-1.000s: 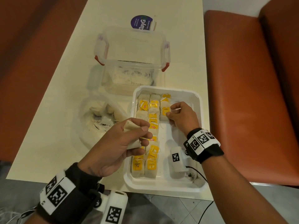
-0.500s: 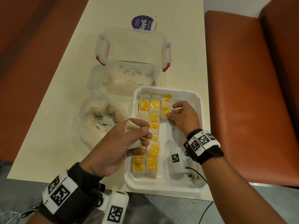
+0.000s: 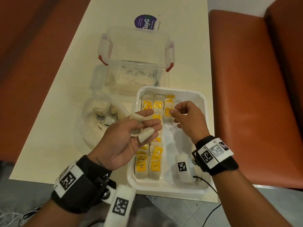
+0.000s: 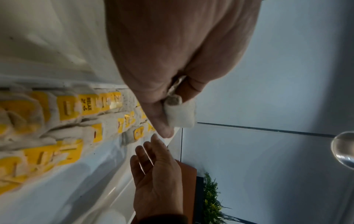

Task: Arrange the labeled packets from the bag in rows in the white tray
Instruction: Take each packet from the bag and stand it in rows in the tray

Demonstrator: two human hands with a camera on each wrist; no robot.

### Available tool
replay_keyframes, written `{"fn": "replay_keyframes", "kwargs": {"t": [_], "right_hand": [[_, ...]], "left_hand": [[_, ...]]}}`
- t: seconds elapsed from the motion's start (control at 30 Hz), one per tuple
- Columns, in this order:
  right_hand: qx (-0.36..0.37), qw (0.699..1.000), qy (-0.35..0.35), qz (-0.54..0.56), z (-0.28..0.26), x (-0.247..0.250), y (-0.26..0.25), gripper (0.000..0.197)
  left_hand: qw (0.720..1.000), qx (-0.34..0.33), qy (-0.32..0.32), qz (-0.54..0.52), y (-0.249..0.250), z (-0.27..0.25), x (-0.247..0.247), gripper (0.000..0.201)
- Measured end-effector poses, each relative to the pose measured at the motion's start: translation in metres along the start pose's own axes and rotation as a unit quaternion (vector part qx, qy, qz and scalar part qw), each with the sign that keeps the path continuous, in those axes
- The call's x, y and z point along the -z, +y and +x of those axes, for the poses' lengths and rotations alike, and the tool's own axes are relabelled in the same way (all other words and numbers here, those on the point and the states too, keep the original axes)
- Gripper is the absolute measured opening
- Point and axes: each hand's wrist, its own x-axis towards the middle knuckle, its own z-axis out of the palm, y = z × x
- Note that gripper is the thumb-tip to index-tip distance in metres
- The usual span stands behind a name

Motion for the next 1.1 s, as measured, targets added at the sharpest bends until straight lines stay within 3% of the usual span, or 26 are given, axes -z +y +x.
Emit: {"fn": "replay_keyframes", "kwargs": {"t": [0.13, 0.27, 0.33, 0.47, 0.53, 0.7, 0.93, 1.1], "right_hand": [[0.06, 0.994, -0.084, 0.035, -0.037, 0.009, -0.029, 0.016], [0.053, 0.98, -0.169, 0.09, -0.07, 0.008, -0.05, 0.042], [0.044, 0.984, -0.147, 0.088, -0.074, 0.002, -0.05, 0.045], [0.04, 0.989, -0.111, 0.094, -0.07, -0.001, -0.042, 0.022], [0.042, 0.985, -0.12, 0.118, -0.068, 0.003, -0.041, 0.028], [0.072, 0.979, -0.148, 0.122, -0.061, 0.02, -0.048, 0.032], [0.094, 0.979, -0.154, 0.099, -0.053, 0.038, -0.057, 0.033], [0.077, 0.978, -0.143, 0.13, -0.05, 0.044, -0.057, 0.028]], "left_hand": [[0.999, -0.026, 0.0, -0.033, 0.001, 0.008, -0.005, 0.043], [0.997, -0.069, 0.014, -0.041, -0.001, 0.016, -0.014, 0.046], [0.995, -0.091, 0.009, -0.034, -0.005, 0.018, -0.02, 0.047], [0.992, -0.128, 0.002, -0.014, -0.012, 0.02, -0.027, 0.05], [0.991, -0.132, 0.004, -0.011, -0.013, 0.021, -0.024, 0.05], [0.995, -0.097, 0.015, 0.016, -0.013, 0.024, -0.018, 0.025], [0.987, -0.048, -0.021, 0.151, -0.016, 0.021, -0.019, 0.033], [0.985, -0.038, -0.032, 0.166, -0.02, 0.019, -0.019, 0.005]]}}
